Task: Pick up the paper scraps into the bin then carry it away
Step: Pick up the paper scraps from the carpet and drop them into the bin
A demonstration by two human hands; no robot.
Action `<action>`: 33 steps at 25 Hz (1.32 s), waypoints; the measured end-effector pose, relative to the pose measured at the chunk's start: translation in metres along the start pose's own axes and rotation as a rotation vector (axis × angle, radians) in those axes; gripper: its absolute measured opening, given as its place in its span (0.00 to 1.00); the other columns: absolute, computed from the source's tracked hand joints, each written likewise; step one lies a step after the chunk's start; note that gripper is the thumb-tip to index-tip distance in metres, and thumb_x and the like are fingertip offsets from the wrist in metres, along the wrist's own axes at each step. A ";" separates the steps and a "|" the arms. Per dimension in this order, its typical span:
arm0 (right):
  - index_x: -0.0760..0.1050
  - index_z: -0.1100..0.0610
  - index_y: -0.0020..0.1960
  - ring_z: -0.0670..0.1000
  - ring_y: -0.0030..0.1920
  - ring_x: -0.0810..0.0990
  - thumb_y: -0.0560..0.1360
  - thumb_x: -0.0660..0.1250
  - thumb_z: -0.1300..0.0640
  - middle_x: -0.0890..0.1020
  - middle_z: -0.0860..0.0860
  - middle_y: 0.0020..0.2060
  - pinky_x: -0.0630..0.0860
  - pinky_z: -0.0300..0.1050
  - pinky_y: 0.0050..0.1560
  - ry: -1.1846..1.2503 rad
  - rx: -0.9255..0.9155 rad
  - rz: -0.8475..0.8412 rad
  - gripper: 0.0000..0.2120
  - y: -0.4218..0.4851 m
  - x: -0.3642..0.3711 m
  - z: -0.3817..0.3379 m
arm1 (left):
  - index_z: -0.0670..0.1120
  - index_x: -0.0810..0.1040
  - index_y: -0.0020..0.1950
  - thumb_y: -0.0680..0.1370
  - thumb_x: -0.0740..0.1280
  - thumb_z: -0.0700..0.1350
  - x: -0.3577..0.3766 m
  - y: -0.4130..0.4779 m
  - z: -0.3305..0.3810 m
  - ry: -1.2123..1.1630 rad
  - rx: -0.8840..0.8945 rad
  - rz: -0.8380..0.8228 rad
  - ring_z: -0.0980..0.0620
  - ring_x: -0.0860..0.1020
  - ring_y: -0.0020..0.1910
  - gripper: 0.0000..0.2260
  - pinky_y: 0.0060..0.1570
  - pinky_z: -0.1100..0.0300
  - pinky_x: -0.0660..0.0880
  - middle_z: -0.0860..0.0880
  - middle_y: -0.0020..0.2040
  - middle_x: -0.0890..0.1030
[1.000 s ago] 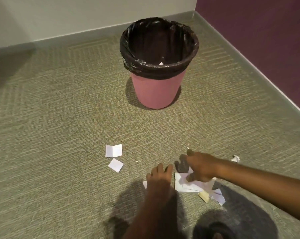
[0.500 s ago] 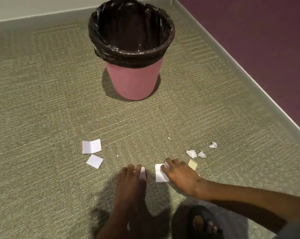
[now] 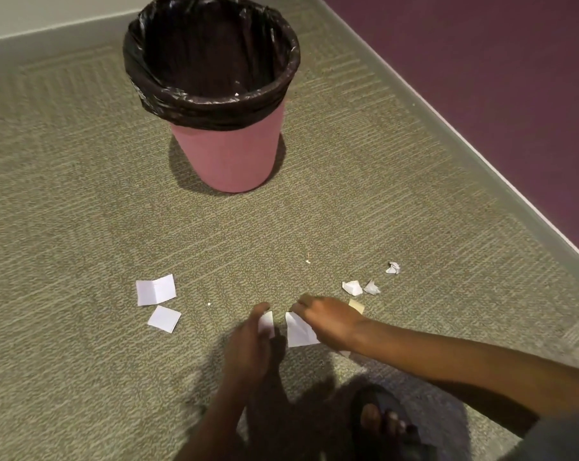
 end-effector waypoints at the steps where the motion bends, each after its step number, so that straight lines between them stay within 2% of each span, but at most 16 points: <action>1: 0.70 0.59 0.61 0.62 0.49 0.79 0.69 0.64 0.72 0.76 0.59 0.55 0.77 0.53 0.43 0.081 0.038 0.025 0.22 0.001 -0.004 0.012 | 0.46 0.74 0.66 0.77 0.52 0.55 0.004 0.006 0.004 -0.015 0.031 0.000 0.49 0.81 0.50 0.24 0.47 0.58 0.74 0.49 0.55 0.83; 3: 0.72 0.55 0.62 0.60 0.55 0.78 0.71 0.61 0.71 0.78 0.56 0.58 0.77 0.52 0.51 0.306 0.130 0.106 0.22 -0.001 -0.019 0.034 | 0.45 0.76 0.63 0.77 0.53 0.49 0.015 0.020 0.010 -0.048 0.075 -0.018 0.50 0.80 0.55 0.20 0.54 0.59 0.73 0.47 0.58 0.82; 4: 0.74 0.53 0.62 0.56 0.59 0.78 0.71 0.61 0.71 0.79 0.54 0.60 0.77 0.50 0.55 0.422 0.176 0.156 0.23 -0.004 -0.029 0.045 | 0.46 0.78 0.60 0.76 0.54 0.47 0.021 0.026 0.014 -0.056 0.082 -0.041 0.48 0.80 0.54 0.19 0.55 0.57 0.74 0.47 0.56 0.82; 6: 0.76 0.52 0.61 0.49 0.63 0.75 0.71 0.61 0.74 0.79 0.50 0.63 0.73 0.40 0.59 0.678 0.268 0.213 0.25 -0.010 -0.041 0.066 | 0.49 0.80 0.54 0.77 0.51 0.54 0.032 0.031 0.026 -0.016 0.096 -0.102 0.46 0.80 0.48 0.20 0.49 0.52 0.76 0.46 0.49 0.81; 8: 0.77 0.56 0.60 0.47 0.63 0.74 0.70 0.62 0.75 0.79 0.50 0.61 0.68 0.31 0.57 0.859 0.319 0.232 0.24 -0.019 -0.048 0.085 | 0.47 0.79 0.56 0.77 0.49 0.62 0.047 0.026 0.036 0.092 0.105 -0.182 0.43 0.79 0.45 0.27 0.45 0.50 0.77 0.44 0.50 0.78; 10: 0.79 0.59 0.55 0.49 0.58 0.76 0.71 0.62 0.74 0.80 0.51 0.55 0.69 0.35 0.56 0.896 0.319 0.197 0.18 -0.027 -0.050 0.099 | 0.44 0.76 0.63 0.75 0.56 0.63 0.061 0.016 0.036 0.268 0.146 -0.241 0.41 0.80 0.46 0.28 0.44 0.51 0.78 0.40 0.55 0.77; 13: 0.78 0.55 0.42 0.47 0.50 0.75 0.75 0.61 0.70 0.79 0.48 0.47 0.68 0.42 0.54 0.828 0.396 0.111 0.13 -0.043 -0.043 0.119 | 0.46 0.64 0.72 0.70 0.69 0.59 0.082 0.011 0.022 0.548 0.173 -0.372 0.40 0.79 0.50 0.35 0.48 0.49 0.77 0.38 0.61 0.75; 16: 0.71 0.51 0.34 0.48 0.40 0.77 0.78 0.58 0.65 0.79 0.48 0.37 0.73 0.45 0.46 0.683 0.475 0.107 0.16 -0.056 -0.032 0.138 | 0.46 0.65 0.69 0.69 0.73 0.55 0.086 0.009 0.015 0.553 0.213 -0.387 0.39 0.79 0.48 0.34 0.46 0.48 0.77 0.37 0.61 0.75; 19: 0.69 0.52 0.41 0.57 0.41 0.79 0.82 0.54 0.54 0.81 0.54 0.41 0.76 0.51 0.44 0.564 0.547 0.152 0.12 -0.062 -0.014 0.151 | 0.47 0.66 0.69 0.71 0.70 0.55 0.083 0.015 0.019 0.560 0.145 -0.368 0.42 0.76 0.54 0.30 0.53 0.49 0.74 0.42 0.62 0.71; 21: 0.69 0.52 0.48 0.54 0.37 0.79 0.82 0.55 0.49 0.81 0.55 0.41 0.78 0.50 0.41 0.564 0.562 0.196 0.09 -0.062 -0.007 0.153 | 0.46 0.71 0.62 0.72 0.68 0.54 0.081 0.023 0.027 0.635 0.116 -0.368 0.44 0.76 0.53 0.22 0.52 0.52 0.74 0.44 0.58 0.71; 23: 0.67 0.53 0.55 0.50 0.31 0.74 0.80 0.60 0.46 0.80 0.55 0.38 0.74 0.45 0.34 0.573 0.541 0.192 0.11 -0.061 -0.004 0.149 | 0.45 0.76 0.53 0.73 0.66 0.52 0.079 0.026 0.036 0.656 0.135 -0.361 0.46 0.76 0.49 0.14 0.46 0.54 0.73 0.45 0.53 0.73; 25: 0.65 0.53 0.61 0.48 0.30 0.74 0.77 0.64 0.42 0.79 0.54 0.34 0.71 0.44 0.31 0.505 0.480 0.161 0.20 -0.057 0.002 0.143 | 0.47 0.78 0.46 0.75 0.64 0.54 0.074 0.023 0.040 0.544 0.174 -0.322 0.48 0.75 0.46 0.12 0.42 0.55 0.72 0.47 0.48 0.73; 27: 0.63 0.53 0.65 0.49 0.32 0.76 0.76 0.63 0.38 0.80 0.54 0.38 0.75 0.47 0.34 0.388 0.430 0.146 0.26 -0.050 0.011 0.138 | 0.49 0.80 0.43 0.77 0.60 0.59 0.061 0.020 0.040 0.350 0.171 -0.238 0.52 0.73 0.43 0.16 0.40 0.56 0.72 0.51 0.42 0.73; 30: 0.64 0.53 0.63 0.51 0.34 0.76 0.78 0.60 0.40 0.77 0.54 0.47 0.73 0.44 0.30 0.226 0.382 0.149 0.21 -0.039 0.021 0.130 | 0.48 0.80 0.41 0.76 0.59 0.64 0.050 0.023 0.041 0.115 0.131 -0.199 0.55 0.75 0.39 0.22 0.39 0.56 0.74 0.54 0.36 0.76; 33: 0.65 0.54 0.56 0.51 0.34 0.75 0.80 0.59 0.43 0.75 0.52 0.44 0.69 0.41 0.27 0.197 0.366 0.181 0.15 -0.033 0.024 0.128 | 0.45 0.74 0.38 0.73 0.61 0.61 0.054 0.031 0.044 -0.005 0.075 -0.239 0.51 0.77 0.37 0.19 0.38 0.56 0.73 0.50 0.34 0.78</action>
Point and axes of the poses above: each hand's wrist, its own y-axis towards the middle knuckle, its own x-axis out of the palm, z = x × y, the point moved 9 cm from there along y, towards the middle knuckle
